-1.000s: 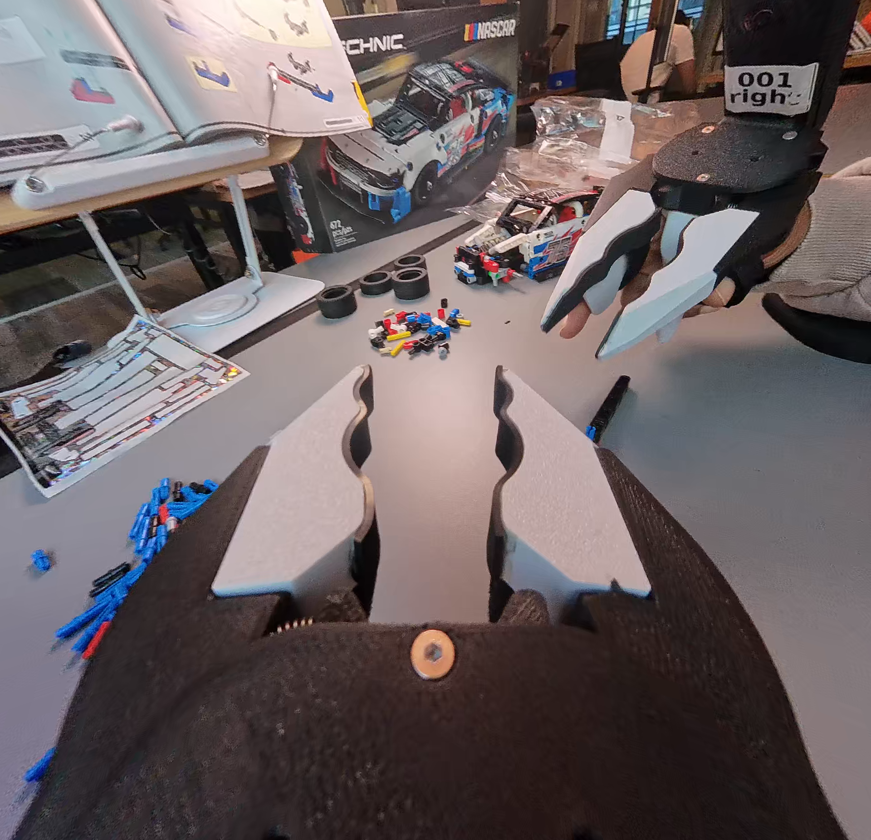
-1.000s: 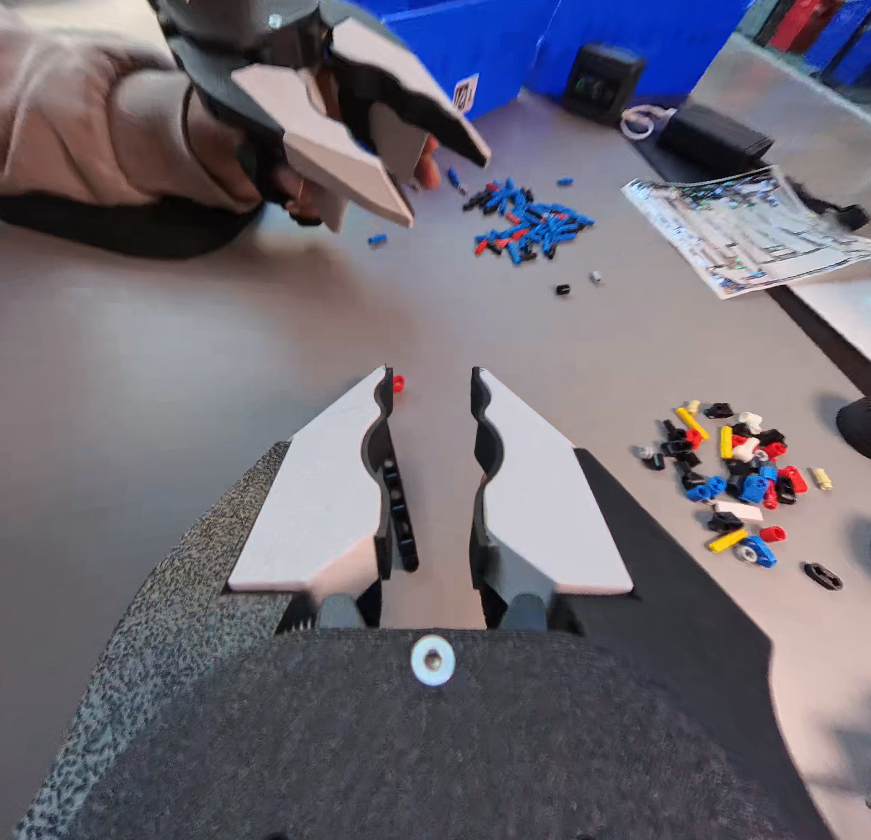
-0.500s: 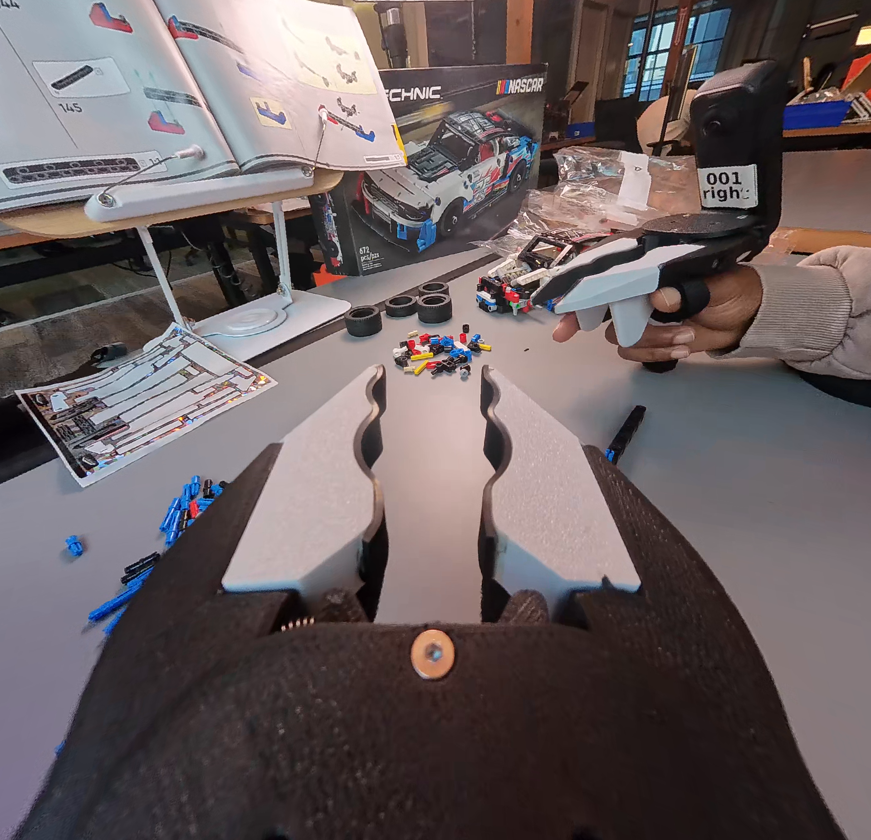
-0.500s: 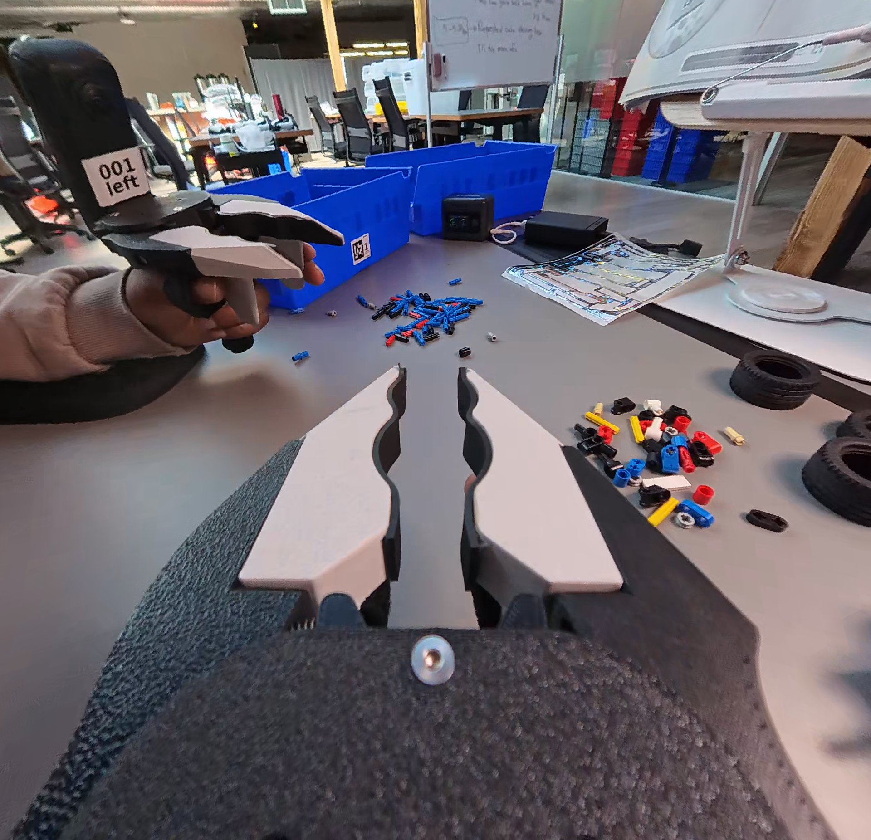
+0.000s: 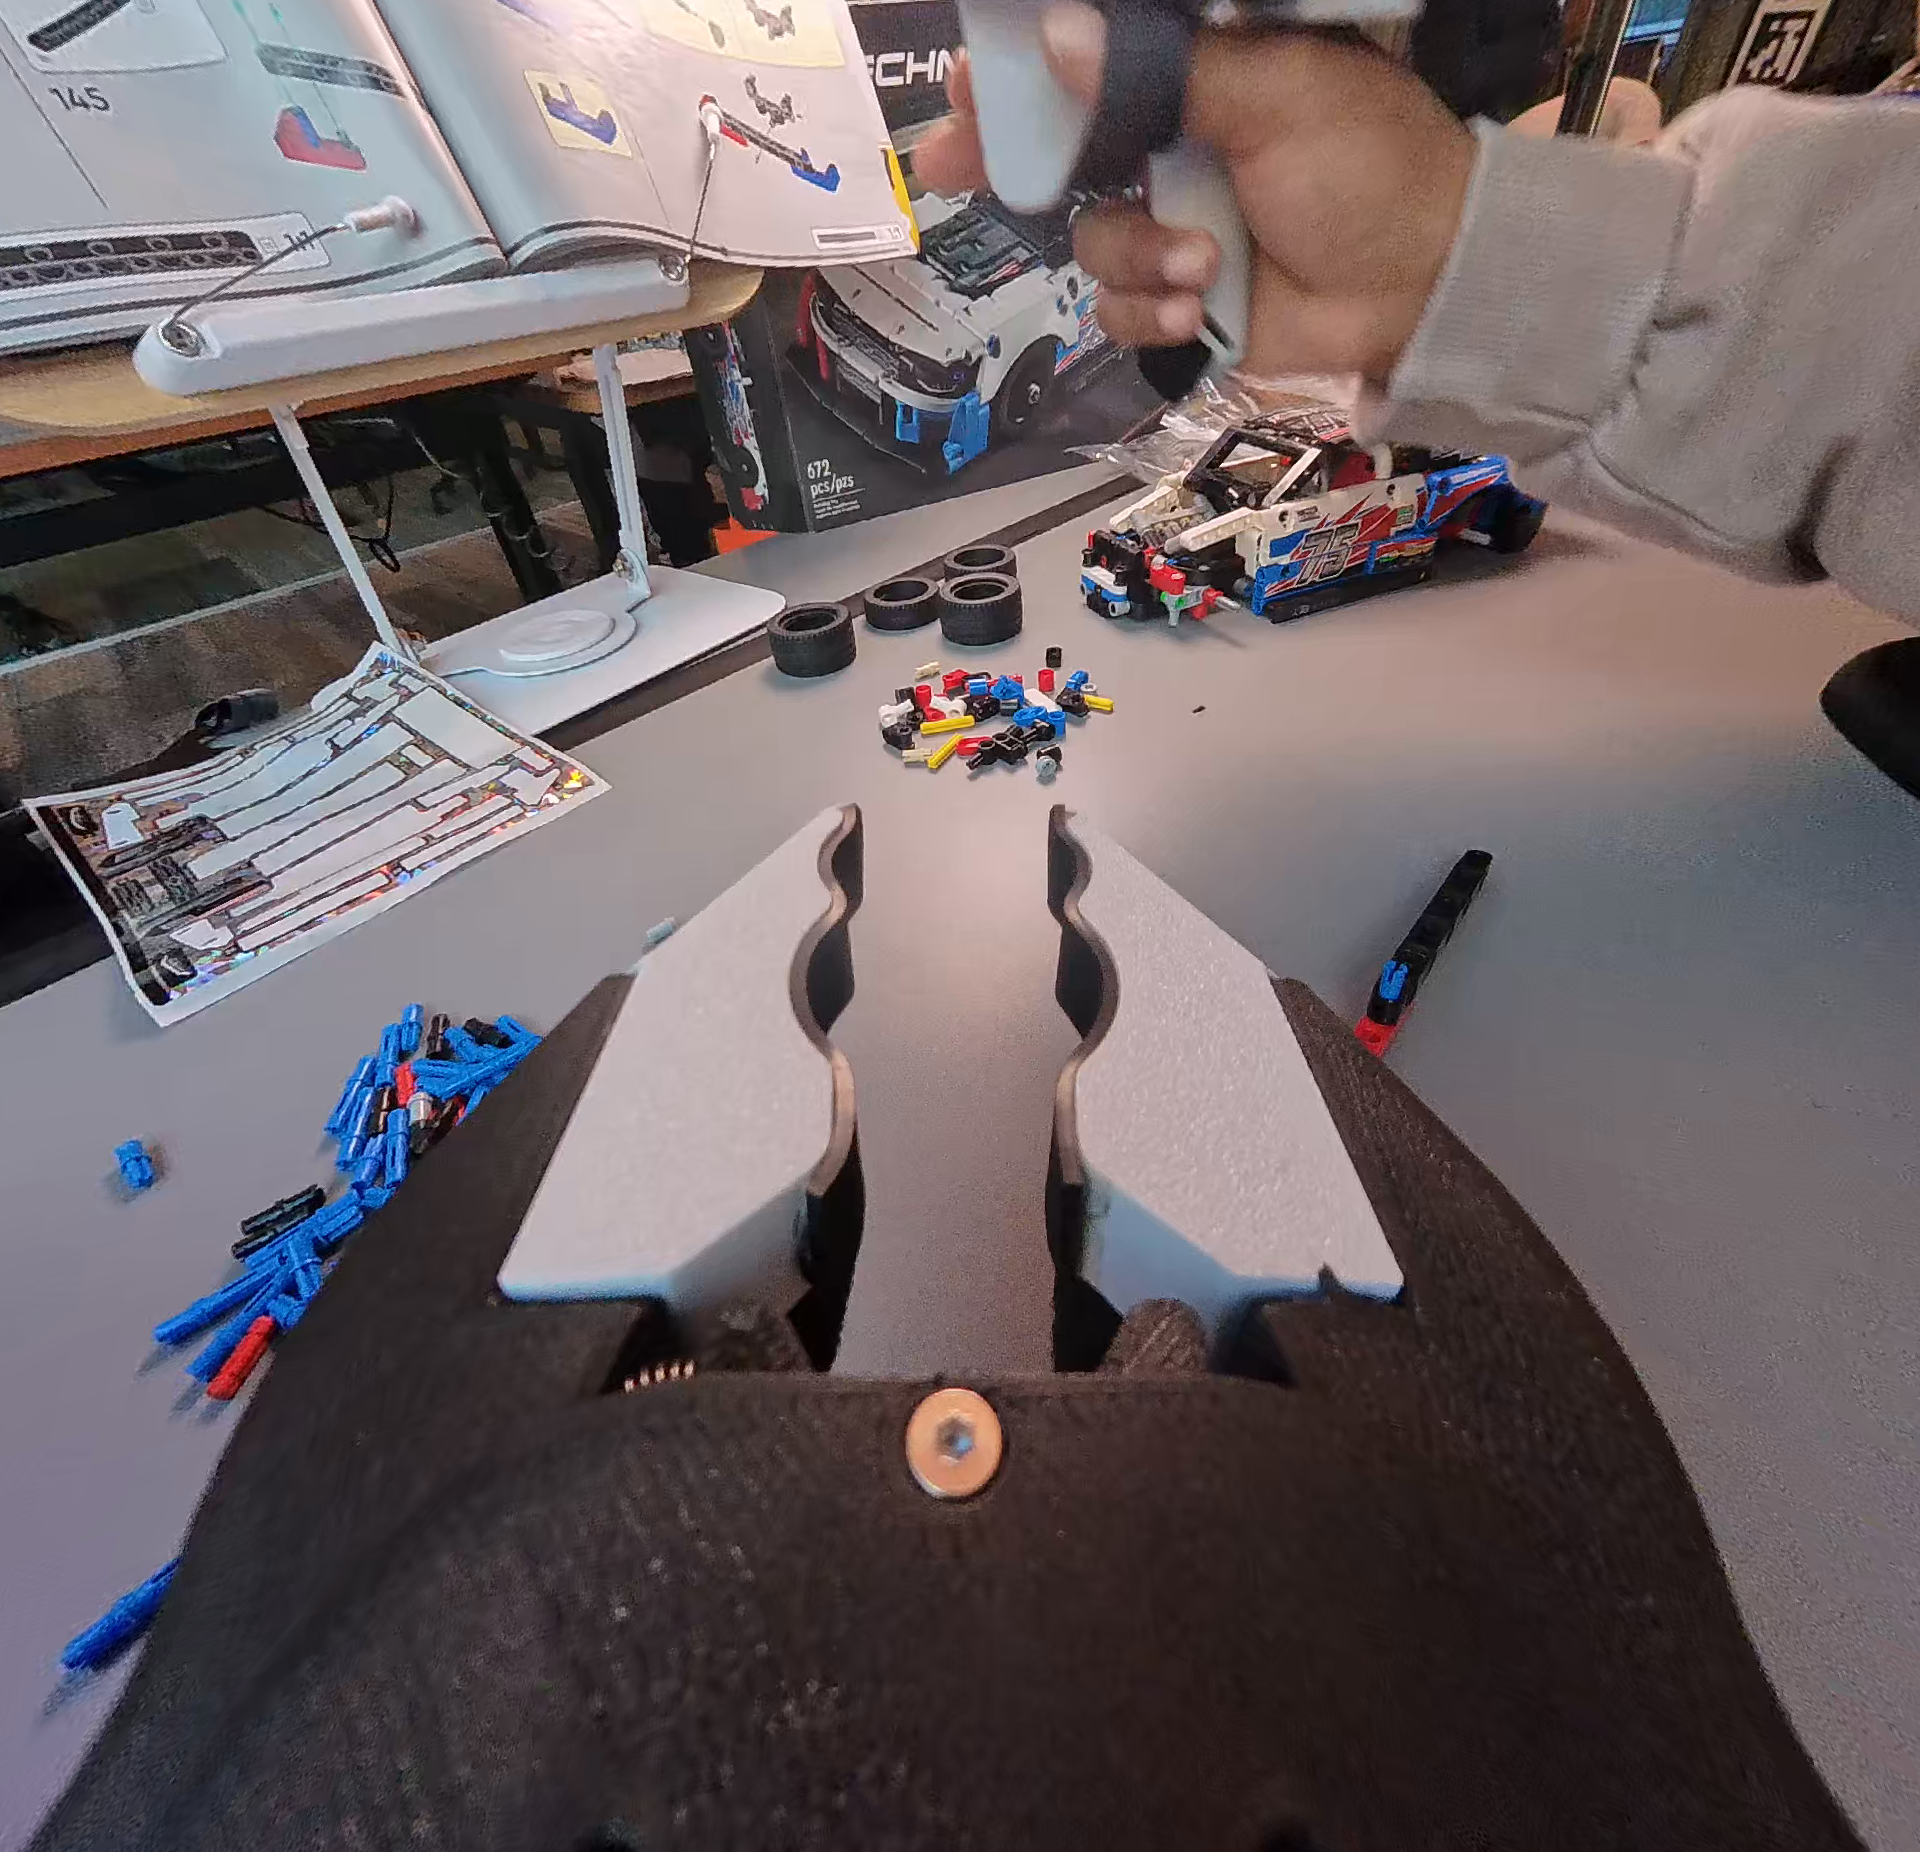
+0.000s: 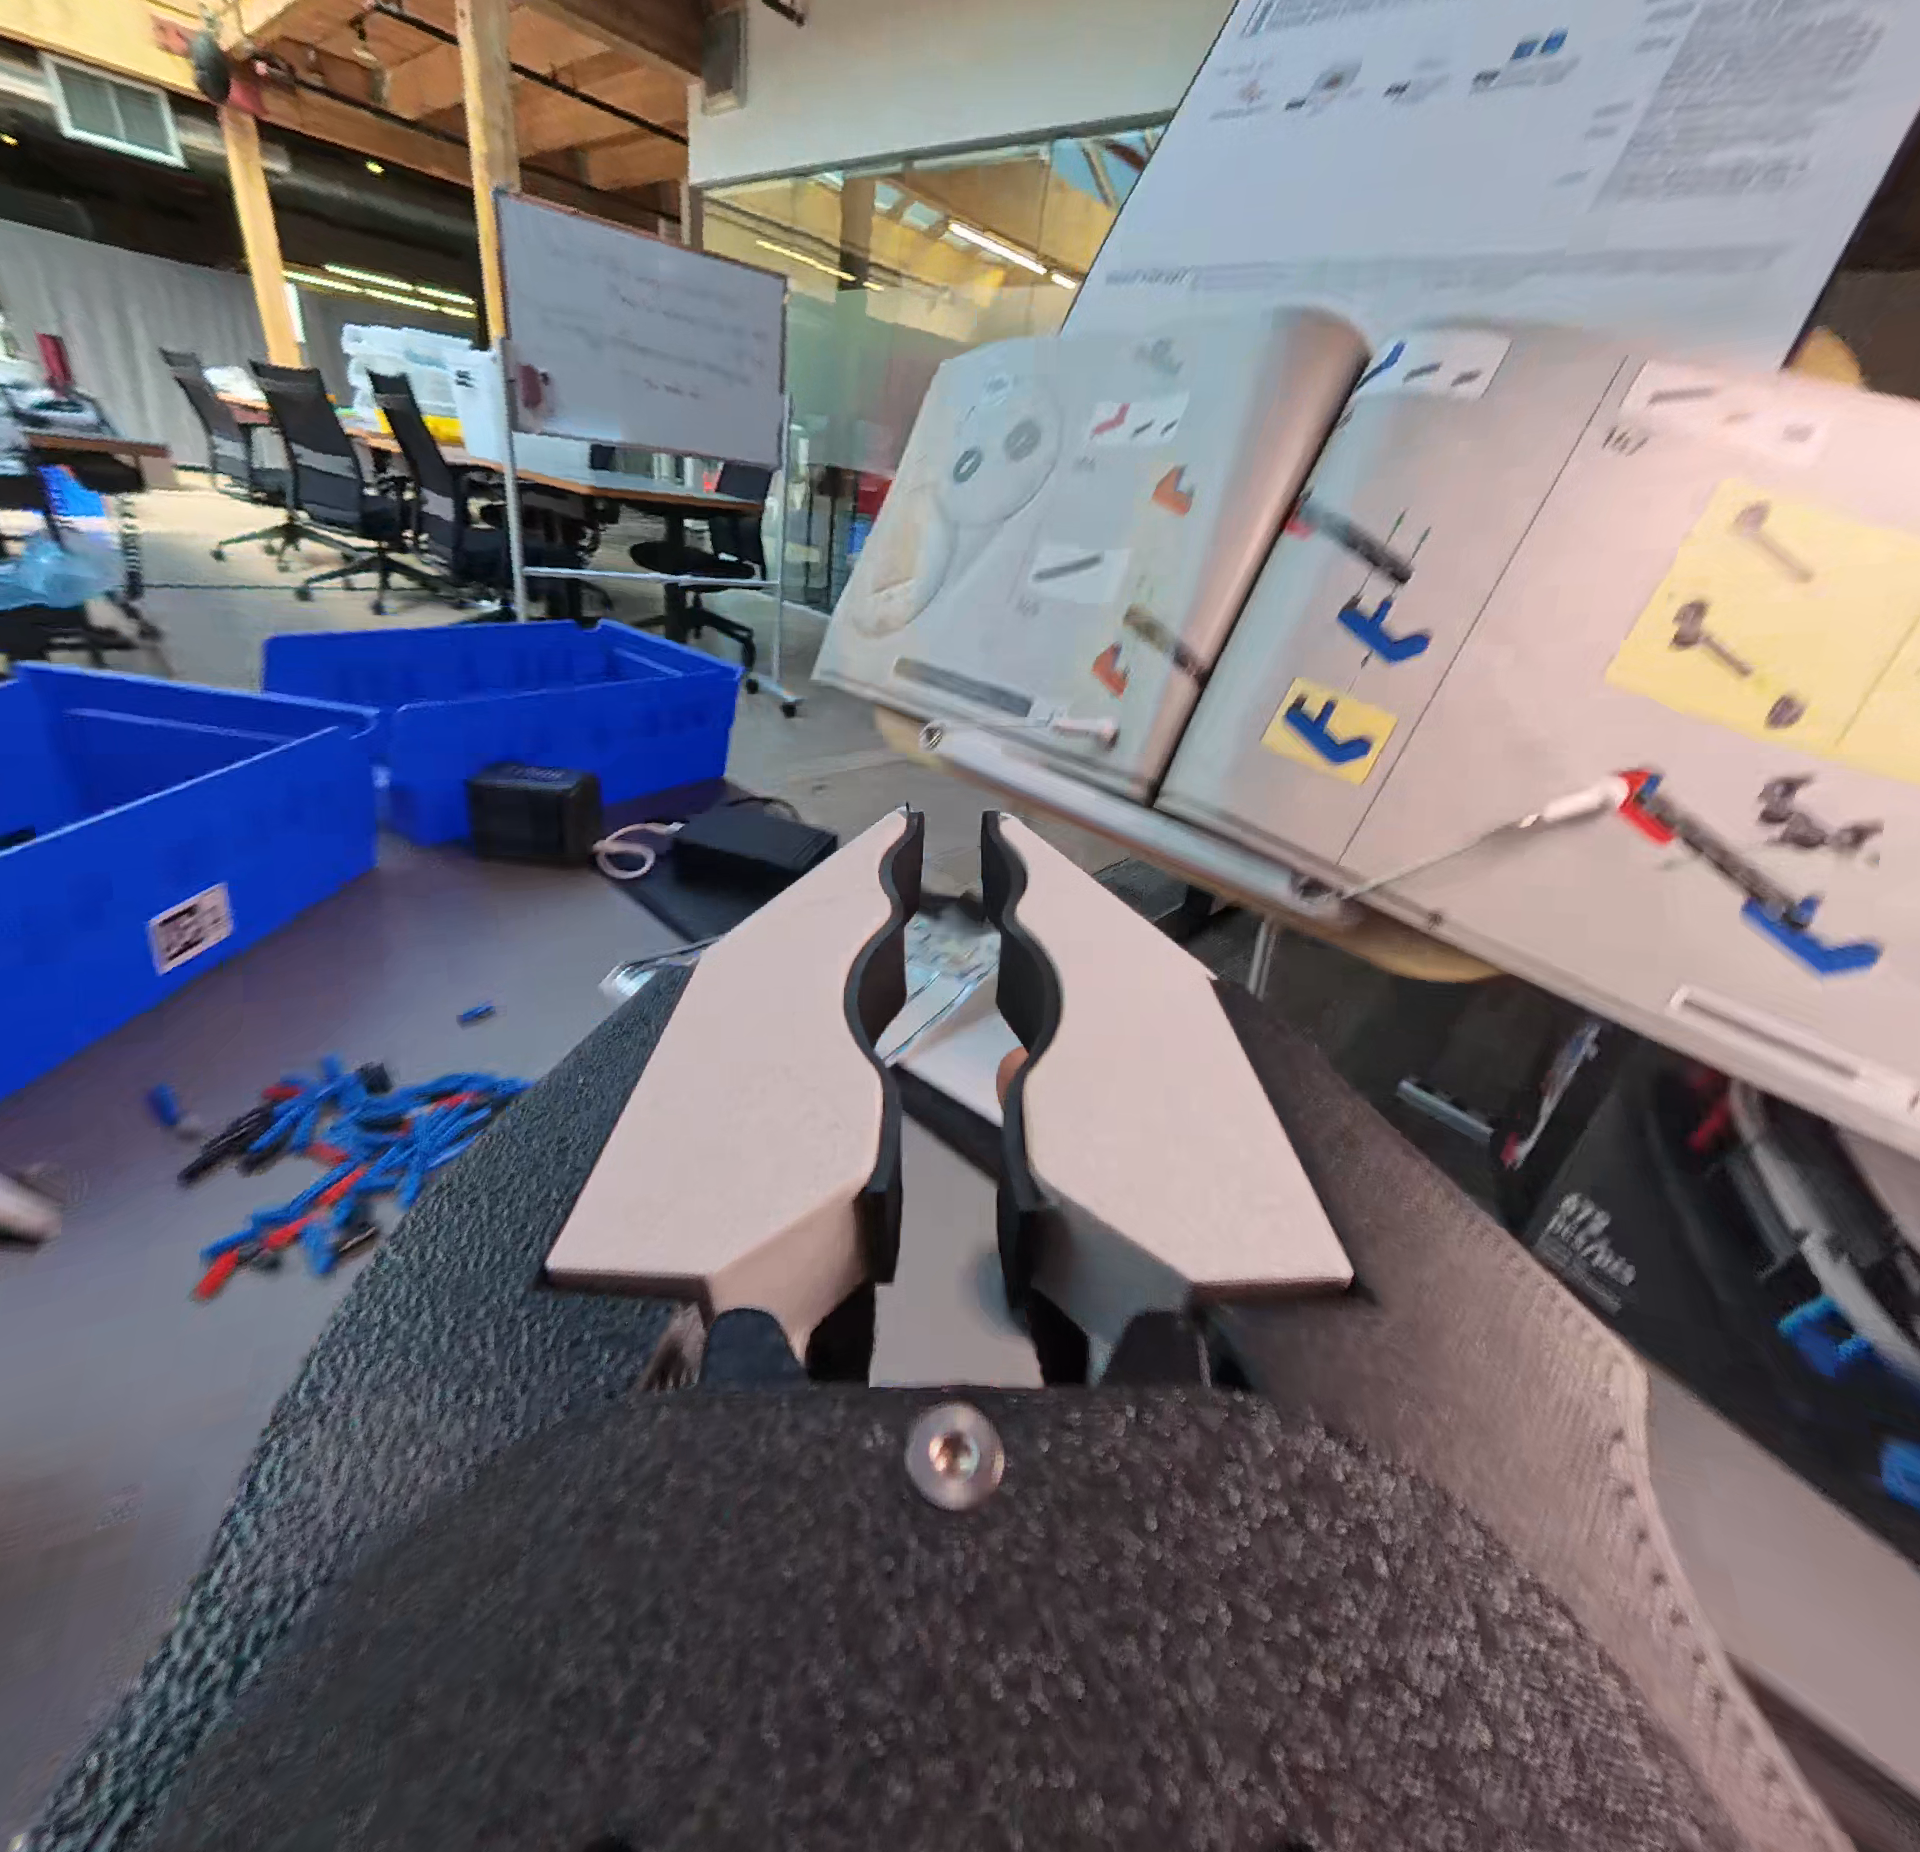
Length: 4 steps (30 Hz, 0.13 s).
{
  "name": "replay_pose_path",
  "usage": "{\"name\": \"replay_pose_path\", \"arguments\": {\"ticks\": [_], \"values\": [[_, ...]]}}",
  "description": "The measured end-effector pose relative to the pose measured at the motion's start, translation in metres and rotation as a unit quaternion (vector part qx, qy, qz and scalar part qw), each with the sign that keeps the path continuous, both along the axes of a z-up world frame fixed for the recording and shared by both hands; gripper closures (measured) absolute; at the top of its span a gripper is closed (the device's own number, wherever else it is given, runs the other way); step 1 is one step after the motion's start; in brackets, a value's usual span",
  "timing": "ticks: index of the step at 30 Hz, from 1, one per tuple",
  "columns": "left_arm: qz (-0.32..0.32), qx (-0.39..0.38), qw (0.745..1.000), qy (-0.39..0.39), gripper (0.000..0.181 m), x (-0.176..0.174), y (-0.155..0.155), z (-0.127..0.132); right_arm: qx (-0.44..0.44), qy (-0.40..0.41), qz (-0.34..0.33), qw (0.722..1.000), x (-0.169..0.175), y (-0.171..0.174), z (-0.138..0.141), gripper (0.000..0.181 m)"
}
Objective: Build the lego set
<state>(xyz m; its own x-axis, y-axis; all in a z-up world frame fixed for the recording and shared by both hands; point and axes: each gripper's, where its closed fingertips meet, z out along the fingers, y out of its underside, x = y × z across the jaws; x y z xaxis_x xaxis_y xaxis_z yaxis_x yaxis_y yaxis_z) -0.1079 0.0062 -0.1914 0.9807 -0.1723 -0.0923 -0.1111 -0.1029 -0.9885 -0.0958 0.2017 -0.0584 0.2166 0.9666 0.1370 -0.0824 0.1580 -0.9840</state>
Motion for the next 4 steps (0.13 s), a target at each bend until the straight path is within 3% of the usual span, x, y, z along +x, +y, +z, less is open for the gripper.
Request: {"name": "replay_pose_path", "arguments": {"ticks": [1, 4], "values": [[0.003, -0.003, 1.0, 0.002, 0.147, -0.001, 0.0, -0.002, 0.007, 0.008, -0.01, 1.0, -0.015, 0.017, 0.02, 0.172], [0.009, 0.001, 1.0, -0.005, 0.147, -0.003, -0.004, 0.0, 0.014, 0.008, -0.04, 0.999, -0.06, 0.07, 0.065, 0.173]]}}
